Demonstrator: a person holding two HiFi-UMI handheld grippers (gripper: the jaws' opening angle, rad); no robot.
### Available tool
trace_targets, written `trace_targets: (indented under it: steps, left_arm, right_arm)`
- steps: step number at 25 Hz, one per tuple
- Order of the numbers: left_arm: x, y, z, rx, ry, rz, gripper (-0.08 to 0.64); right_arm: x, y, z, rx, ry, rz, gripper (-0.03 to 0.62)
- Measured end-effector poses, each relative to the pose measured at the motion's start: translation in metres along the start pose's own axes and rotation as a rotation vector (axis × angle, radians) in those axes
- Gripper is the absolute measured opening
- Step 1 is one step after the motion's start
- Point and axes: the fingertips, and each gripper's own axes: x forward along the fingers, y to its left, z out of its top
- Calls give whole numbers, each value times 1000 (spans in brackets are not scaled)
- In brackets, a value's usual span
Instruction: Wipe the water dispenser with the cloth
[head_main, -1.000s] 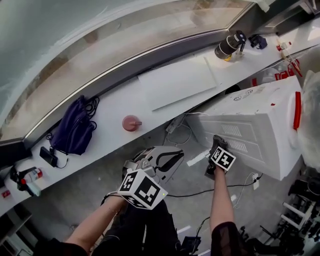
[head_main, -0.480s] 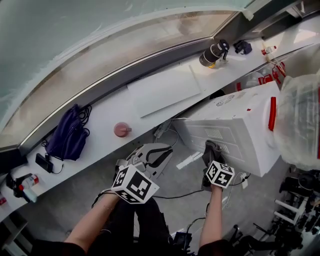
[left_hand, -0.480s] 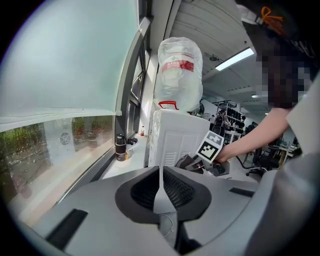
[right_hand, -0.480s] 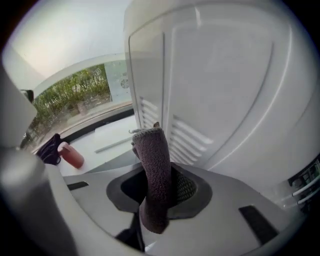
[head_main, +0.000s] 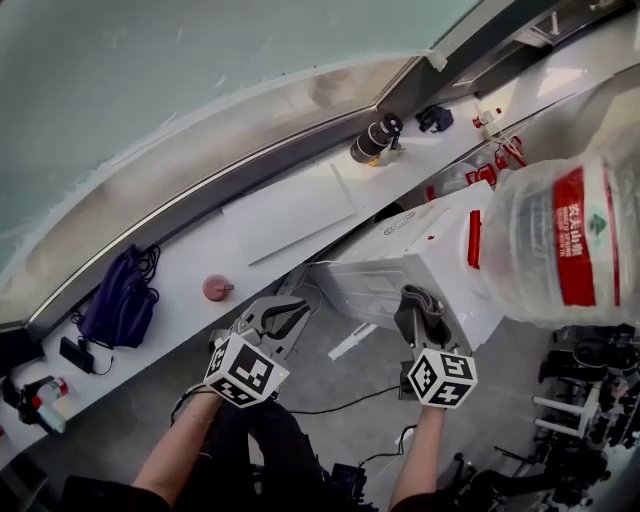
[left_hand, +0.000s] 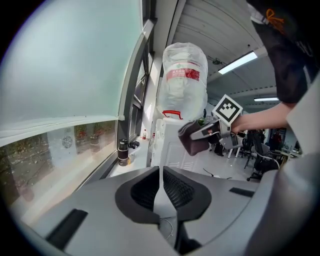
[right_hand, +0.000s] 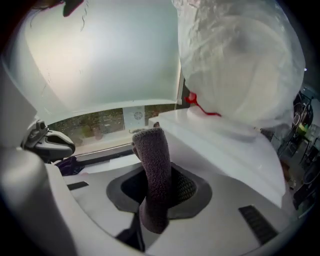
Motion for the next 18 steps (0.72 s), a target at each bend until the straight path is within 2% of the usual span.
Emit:
trace_targets:
  steps: [7, 13, 18]
  left_arm:
    - [2, 0, 3, -27, -21, 0, 23]
    - [-3, 7, -11, -40, -5, -5, 23]
    - [-7, 17, -21, -41, 6, -12, 23]
  right_arm:
    - [-25, -8, 65, -24, -131, -76, 104]
    - [-4, -4, 60, -23, -124, -116, 104]
    - [2, 2, 57, -41, -161, -169, 104]
